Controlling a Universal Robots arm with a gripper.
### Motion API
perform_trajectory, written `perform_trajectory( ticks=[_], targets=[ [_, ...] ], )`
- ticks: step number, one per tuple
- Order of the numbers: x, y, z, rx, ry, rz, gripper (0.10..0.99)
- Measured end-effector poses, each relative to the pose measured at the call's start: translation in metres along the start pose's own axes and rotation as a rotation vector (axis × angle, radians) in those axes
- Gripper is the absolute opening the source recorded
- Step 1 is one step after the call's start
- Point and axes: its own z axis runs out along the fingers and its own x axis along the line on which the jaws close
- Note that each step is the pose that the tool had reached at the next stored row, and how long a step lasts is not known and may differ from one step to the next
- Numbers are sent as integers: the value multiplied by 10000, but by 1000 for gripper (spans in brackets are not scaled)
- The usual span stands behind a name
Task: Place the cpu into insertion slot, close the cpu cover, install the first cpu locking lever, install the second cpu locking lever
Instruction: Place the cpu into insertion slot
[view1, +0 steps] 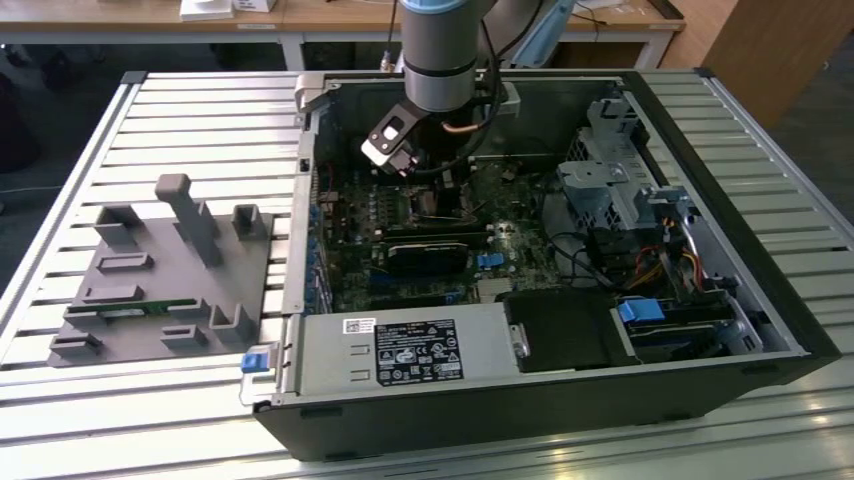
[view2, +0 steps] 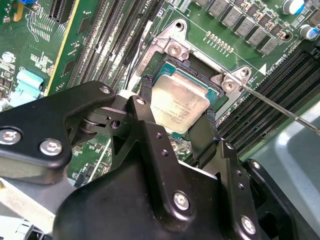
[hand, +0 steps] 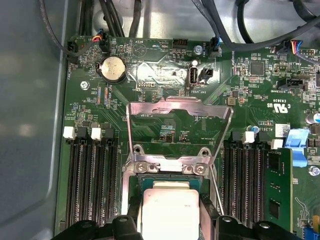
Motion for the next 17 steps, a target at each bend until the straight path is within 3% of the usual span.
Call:
perform_trajectory(
  ticks=[3, 4, 11, 17],
  targets=[
    [0, 0, 1, 0, -1, 0, 553],
    [0, 0, 1, 1, -1, 0, 616],
    [7, 0, 2, 0, 1, -2, 616],
    [6, 7, -96, 2, -1, 1, 600]
  ],
)
